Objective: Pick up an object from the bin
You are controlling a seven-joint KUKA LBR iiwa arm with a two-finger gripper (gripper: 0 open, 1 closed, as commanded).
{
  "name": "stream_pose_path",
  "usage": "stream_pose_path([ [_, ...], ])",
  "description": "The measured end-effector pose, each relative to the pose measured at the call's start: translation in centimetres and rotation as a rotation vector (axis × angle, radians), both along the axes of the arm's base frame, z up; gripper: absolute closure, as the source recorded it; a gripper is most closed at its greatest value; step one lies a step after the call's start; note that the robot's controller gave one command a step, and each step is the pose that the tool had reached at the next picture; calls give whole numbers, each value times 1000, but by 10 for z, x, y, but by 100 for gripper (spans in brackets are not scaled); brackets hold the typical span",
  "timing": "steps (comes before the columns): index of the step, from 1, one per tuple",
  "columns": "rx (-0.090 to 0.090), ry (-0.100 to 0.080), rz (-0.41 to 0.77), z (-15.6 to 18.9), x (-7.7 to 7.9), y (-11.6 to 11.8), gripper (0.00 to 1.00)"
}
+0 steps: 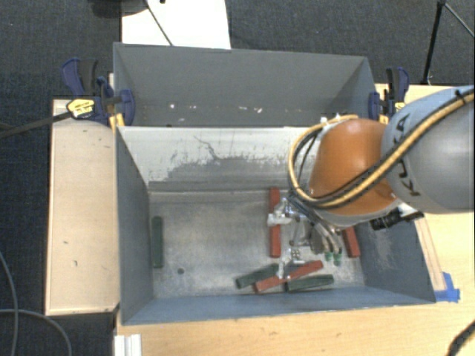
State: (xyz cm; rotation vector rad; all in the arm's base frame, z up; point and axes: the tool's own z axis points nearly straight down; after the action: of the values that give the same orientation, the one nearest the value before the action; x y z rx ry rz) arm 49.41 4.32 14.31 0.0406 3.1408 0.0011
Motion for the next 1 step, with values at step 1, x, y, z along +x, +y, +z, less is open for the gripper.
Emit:
stream_pose_path([
  [1, 2, -3, 120, -62, -2, 9, 100],
])
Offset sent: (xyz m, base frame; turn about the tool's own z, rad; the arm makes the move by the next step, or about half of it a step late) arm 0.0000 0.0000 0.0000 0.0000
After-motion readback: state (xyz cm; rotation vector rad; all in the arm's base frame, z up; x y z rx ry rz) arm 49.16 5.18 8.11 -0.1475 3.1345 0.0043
